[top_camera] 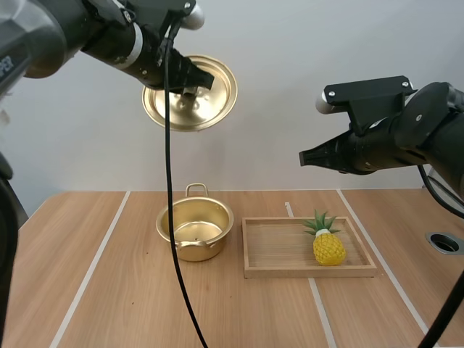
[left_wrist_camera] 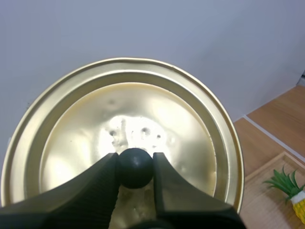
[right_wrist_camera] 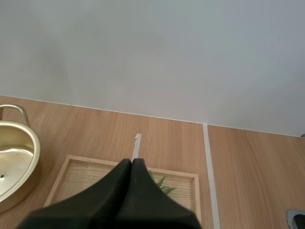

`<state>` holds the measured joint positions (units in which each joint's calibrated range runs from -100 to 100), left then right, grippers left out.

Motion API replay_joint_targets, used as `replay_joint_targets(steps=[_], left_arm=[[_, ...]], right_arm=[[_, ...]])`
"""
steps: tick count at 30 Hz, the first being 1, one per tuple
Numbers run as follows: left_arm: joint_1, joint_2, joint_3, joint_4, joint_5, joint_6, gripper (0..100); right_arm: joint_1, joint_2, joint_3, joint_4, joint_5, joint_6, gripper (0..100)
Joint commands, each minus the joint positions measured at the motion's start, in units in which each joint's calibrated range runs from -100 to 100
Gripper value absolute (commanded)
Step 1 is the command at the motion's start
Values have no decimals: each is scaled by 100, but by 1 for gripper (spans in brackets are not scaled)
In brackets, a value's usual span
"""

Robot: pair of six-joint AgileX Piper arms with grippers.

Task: Open the pot, put the pineapple inside, and close it

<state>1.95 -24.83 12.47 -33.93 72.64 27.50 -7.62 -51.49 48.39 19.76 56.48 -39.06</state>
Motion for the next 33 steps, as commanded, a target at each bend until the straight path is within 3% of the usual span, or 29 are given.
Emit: replay_joint_targets(steps=[1,11,33], left_arm=[[-16,-349,-166,-104,-525,-68,0],[-16,-1161,-369,28,-1782,-68,0],[-16,-1274,-369,28,-1766,-68,0]], right_arm=[[-22,-50,-51,7,276,-5,0],[-22,-50,-51,-98,659,-5,0],[-22,840,-51,-169,1055,-5,0]])
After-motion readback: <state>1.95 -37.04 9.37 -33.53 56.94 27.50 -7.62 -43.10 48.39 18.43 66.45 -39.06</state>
